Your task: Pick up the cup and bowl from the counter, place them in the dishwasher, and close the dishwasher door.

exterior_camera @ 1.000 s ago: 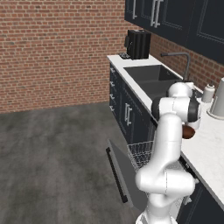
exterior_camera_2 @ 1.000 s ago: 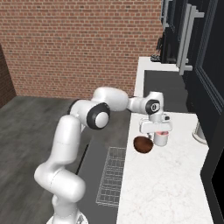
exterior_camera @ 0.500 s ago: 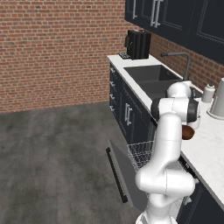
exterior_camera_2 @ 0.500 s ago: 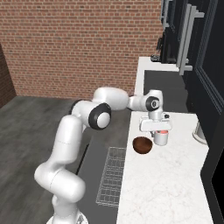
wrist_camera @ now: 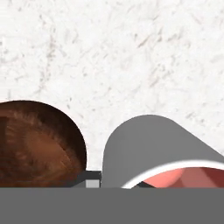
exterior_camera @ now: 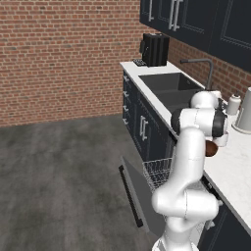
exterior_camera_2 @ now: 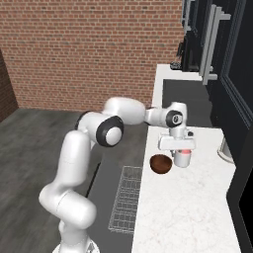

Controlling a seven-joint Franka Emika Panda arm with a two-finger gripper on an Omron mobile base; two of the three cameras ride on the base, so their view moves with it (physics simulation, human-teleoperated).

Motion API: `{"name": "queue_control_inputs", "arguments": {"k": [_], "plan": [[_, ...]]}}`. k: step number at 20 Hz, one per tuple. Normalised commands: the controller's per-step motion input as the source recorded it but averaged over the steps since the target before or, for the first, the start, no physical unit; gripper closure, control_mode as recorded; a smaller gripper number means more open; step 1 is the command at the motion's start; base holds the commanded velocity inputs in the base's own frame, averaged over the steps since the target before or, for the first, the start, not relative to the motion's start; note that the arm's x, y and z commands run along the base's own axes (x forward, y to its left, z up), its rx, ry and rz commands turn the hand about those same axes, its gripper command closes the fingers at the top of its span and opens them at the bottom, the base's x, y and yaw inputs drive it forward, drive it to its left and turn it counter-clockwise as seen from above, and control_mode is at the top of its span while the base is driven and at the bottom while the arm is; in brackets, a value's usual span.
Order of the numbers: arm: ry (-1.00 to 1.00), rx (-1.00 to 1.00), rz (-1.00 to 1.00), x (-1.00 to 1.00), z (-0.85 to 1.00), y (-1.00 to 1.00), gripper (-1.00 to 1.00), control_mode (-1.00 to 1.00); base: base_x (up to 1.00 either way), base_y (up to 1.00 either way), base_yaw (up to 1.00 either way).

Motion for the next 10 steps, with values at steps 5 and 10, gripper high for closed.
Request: {"name": "queue_control_inputs", "arguments": {"k": [5,10], "plan": [[-0.57,0.0,0.0,-0.52,0.36,0.29,1.0,-1.0,0.0,0.0,0.0],[-0.53,-0.02,0.0,-0.31,0.65,0.68,1.0,-1.0,0.0,0.0,0.0]]}}
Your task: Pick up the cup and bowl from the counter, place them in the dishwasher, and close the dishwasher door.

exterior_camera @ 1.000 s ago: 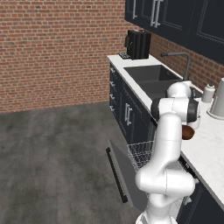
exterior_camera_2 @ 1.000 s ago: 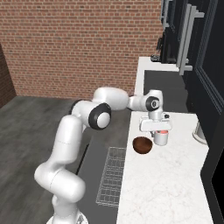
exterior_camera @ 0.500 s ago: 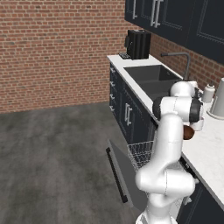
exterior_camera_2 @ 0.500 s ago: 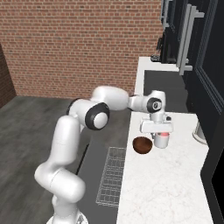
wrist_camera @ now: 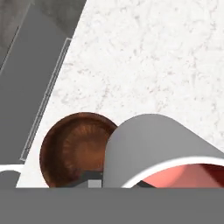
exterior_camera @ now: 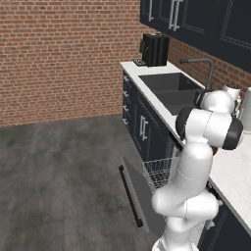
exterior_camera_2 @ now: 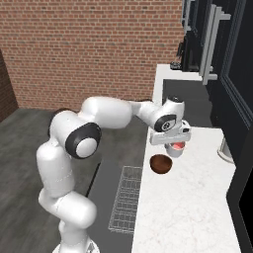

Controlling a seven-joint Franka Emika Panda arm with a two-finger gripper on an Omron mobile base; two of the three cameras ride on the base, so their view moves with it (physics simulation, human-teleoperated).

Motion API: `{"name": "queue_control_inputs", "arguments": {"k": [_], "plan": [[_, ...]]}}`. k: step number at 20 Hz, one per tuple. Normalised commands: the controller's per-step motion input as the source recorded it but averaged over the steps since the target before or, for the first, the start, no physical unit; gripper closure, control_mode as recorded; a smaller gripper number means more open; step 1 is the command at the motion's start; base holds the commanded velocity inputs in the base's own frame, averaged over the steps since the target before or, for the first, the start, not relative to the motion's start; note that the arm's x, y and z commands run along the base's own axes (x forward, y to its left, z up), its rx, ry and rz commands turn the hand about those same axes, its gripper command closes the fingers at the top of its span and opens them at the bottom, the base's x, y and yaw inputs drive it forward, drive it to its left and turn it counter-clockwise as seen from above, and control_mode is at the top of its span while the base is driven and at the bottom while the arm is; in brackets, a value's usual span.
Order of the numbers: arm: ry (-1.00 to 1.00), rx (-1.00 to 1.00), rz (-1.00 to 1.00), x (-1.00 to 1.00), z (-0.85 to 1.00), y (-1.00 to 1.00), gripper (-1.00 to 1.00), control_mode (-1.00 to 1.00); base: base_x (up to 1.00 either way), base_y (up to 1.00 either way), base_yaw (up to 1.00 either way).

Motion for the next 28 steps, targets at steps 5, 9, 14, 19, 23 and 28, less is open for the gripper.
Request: {"name": "queue_control_inputs", "arguments": {"k": [5,9,14,19,23,28], "plan": [[-0.22,-0.05,0.01,-0.44,0.79,0.87,1.0,-1.0,0.0,0.0,0.0],[-0.09,-0.14,0.0,-0.42,1.0,0.87,1.0,-1.0,0.0,0.0,0.0],[0.08,-0.16,0.14,-0.45,0.97,1.0,1.0,-1.0,0.0,0.0,0.0],[0.06,-0.12,0.35,-0.49,0.27,0.86,1.0,-1.0,0.0,0.0,0.0],[0.01,-0.02,0.42,-0.7,-0.01,0.48,1.0,-1.0,0.0,0.0,0.0],[0.0,-0.12,0.39,-0.55,-0.18,0.55,1.0,-1.0,0.0,0.0,0.0]]}}
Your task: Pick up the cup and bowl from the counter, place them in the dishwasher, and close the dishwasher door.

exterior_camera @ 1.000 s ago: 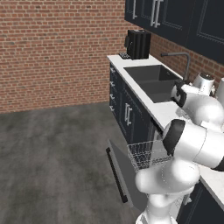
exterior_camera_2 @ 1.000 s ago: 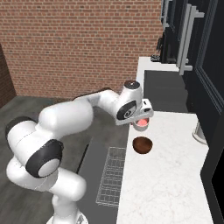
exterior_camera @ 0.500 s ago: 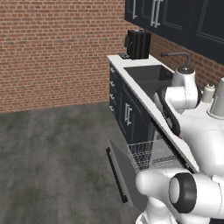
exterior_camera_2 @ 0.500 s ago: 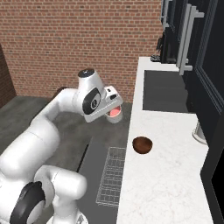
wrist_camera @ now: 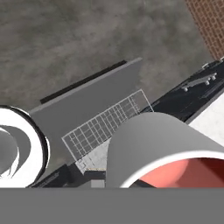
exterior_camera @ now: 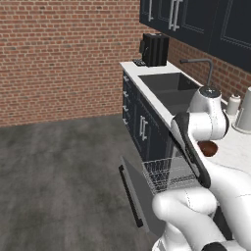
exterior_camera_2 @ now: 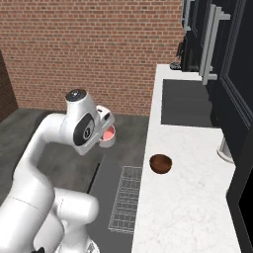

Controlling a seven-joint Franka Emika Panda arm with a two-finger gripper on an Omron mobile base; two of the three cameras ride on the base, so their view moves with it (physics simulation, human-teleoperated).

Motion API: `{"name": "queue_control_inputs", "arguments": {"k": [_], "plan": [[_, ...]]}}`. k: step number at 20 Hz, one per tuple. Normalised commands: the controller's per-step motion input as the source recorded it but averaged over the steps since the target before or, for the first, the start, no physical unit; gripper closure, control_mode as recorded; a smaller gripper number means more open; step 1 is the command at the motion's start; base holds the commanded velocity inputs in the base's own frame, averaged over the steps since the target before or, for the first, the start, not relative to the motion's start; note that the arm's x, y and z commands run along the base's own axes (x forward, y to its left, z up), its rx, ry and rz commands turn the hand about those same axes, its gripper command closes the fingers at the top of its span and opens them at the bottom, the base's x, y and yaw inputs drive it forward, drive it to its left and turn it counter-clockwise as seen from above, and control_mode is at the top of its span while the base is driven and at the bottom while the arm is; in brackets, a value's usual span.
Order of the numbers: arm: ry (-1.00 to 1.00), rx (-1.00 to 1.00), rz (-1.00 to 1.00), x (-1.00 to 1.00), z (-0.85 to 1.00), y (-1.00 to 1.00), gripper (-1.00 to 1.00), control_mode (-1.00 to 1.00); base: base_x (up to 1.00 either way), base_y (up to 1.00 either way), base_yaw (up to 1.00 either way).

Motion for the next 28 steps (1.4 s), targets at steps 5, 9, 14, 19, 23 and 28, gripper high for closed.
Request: {"name": "queue_control_inputs", "arguments": {"k": [5,9,14,19,23,28], "plan": [[0.03,-0.22,0.36,-0.32,-0.12,0.36,1.0,-1.0,0.0,0.0,0.0],[0.18,-0.28,0.26,-0.03,-0.3,0.38,1.0,-1.0,0.0,0.0,0.0],[0.19,-0.22,0.2,0.0,-0.52,0.13,1.0,-1.0,0.0,0.0,0.0],[0.19,-0.12,0.09,0.25,-0.52,0.0,1.0,-1.0,0.0,0.0,0.0],[0.12,-0.04,0.08,0.26,-0.49,-0.04,1.0,-1.0,0.0,0.0,0.0],[0.01,0.0,0.11,0.3,-0.63,-0.04,1.0,-1.0,0.0,0.0,0.0]]}}
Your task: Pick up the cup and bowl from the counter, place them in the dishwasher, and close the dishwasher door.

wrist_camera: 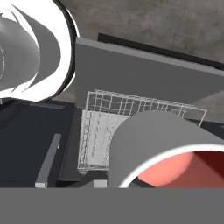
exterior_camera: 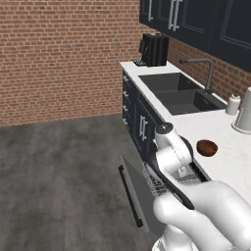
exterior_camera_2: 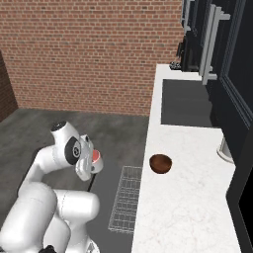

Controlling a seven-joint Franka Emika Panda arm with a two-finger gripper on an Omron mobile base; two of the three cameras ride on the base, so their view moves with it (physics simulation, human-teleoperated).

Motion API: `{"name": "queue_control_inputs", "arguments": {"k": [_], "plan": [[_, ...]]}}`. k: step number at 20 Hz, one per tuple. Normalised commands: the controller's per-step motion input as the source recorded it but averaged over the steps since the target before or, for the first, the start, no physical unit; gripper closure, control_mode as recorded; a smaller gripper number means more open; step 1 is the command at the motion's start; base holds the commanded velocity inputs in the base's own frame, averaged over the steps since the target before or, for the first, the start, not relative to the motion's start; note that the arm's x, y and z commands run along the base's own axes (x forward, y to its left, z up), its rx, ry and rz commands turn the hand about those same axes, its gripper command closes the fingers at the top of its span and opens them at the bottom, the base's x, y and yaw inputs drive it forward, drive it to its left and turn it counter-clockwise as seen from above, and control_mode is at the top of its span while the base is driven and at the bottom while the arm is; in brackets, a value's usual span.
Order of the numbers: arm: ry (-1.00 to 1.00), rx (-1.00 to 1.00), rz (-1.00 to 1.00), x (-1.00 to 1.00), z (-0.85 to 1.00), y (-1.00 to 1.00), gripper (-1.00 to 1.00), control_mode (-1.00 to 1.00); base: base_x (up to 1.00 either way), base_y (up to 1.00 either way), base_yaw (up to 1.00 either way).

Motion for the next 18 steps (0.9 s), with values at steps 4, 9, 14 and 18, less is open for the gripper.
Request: {"name": "queue_control_inputs", "arguments": {"k": [4,9,14,18], "plan": [[0.06,0.0,0.08,0.44,-0.63,-0.21,1.0,-1.0,0.0,0.0,0.0],[0.03,0.0,0.02,0.47,-0.51,-0.48,1.0,-1.0,0.0,0.0,0.0],[0.01,0.0,0.0,0.39,-0.62,-0.3,1.0,-1.0,0.0,0.0,0.0],[0.0,-0.01,0.0,0.31,-0.66,-0.05,1.0,-1.0,0.0,0.0,0.0]]}}
